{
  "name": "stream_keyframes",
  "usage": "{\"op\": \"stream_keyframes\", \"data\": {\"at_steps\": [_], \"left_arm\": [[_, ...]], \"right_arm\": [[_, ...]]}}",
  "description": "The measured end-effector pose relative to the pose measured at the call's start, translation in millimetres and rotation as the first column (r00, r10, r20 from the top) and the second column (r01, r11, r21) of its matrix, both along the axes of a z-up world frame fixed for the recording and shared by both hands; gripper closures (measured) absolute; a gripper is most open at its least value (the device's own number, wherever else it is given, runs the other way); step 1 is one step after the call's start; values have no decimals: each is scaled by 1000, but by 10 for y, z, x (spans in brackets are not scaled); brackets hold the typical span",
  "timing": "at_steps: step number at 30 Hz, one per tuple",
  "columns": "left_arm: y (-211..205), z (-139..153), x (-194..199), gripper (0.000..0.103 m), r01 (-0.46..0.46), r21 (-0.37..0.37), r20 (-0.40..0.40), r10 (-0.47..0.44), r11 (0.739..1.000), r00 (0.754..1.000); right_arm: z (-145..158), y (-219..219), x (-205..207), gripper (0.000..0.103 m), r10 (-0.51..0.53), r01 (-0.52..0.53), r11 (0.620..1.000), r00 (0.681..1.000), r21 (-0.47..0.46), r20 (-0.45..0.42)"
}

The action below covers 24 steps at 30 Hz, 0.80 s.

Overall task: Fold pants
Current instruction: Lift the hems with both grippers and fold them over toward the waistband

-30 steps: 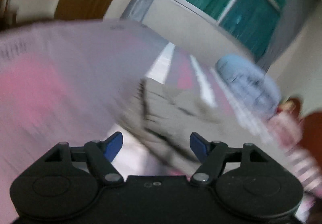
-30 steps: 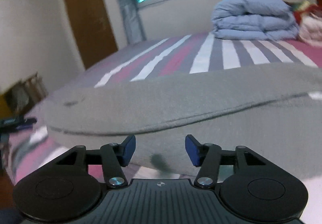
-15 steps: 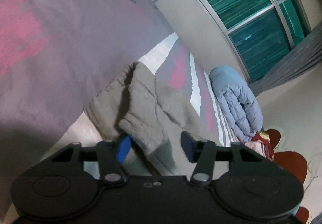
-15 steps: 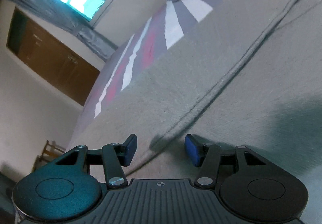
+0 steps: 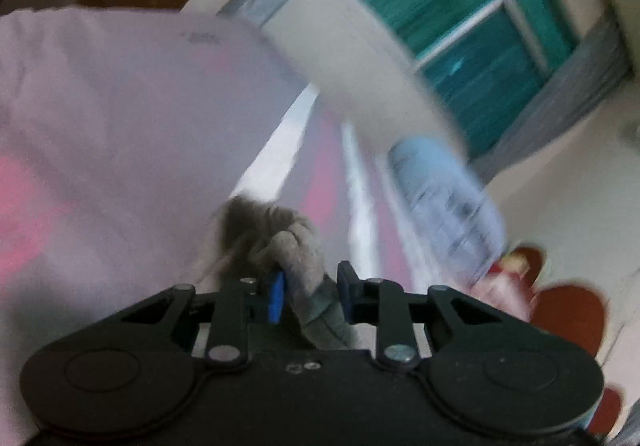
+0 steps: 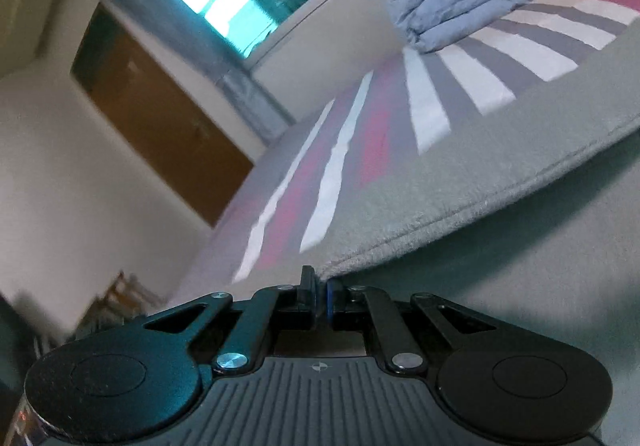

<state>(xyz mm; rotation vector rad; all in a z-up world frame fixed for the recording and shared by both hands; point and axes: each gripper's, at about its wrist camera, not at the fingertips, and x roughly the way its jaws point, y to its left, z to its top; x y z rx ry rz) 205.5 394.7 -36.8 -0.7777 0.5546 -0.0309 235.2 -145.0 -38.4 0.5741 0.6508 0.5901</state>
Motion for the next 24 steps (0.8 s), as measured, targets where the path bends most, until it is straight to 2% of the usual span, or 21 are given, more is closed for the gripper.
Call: {"op": "stream_keyframes", "data": {"at_steps": [2,3,4,5,10,13,15,17,18,19,22,23,24], "left_arm": [[-22,-282,15,85,22,43,-117,-17,999,993],[-19,-344,-29,85,11,26,-103,-8,1000,995],[-26,-354,-67,85,-5,12,-88,7,1000,996],[-45,-339,-87,85,-16,12,-82,17,1000,996],[-83,-262,-154,85,-31,37,-61,33,999,998],[-161,-269,-132,83,-10,133,-102,24,991,995],[-237,-191,-170,78,-23,175,-98,40,984,994],[-330,-74,-276,73,-62,230,-101,87,971,991],[-403,-9,-347,73,-87,260,-90,114,962,989],[-497,49,-428,70,-112,289,-75,139,951,987],[-836,111,-592,46,-130,320,-51,154,938,987],[-970,103,-599,41,-123,319,-51,146,940,988],[-1111,84,-590,41,-114,328,-56,140,938,989]], "right_arm": [[-295,92,-102,98,22,-25,995,999,-97,-40],[-527,143,-70,99,17,-32,991,994,-134,-111],[-708,141,-29,99,13,-32,993,987,-114,-161],[-779,77,-38,99,6,-17,997,988,-74,-157],[-687,6,-87,98,9,-23,996,988,-89,-154],[-726,-30,-111,99,15,-31,994,988,-101,-151],[-780,-80,-76,98,19,-33,996,987,-82,-163],[-599,-139,-32,88,24,-33,999,981,-43,-191],[-501,-219,-7,78,9,-15,999,985,-35,-171],[-404,-335,-54,77,-13,7,999,991,-45,-133],[-271,-735,-167,77,-74,71,997,993,-36,-97],[-283,-911,-180,76,-104,101,994,989,-33,-104],[-284,-1065,-182,77,-137,135,990,984,-29,-116]]}}
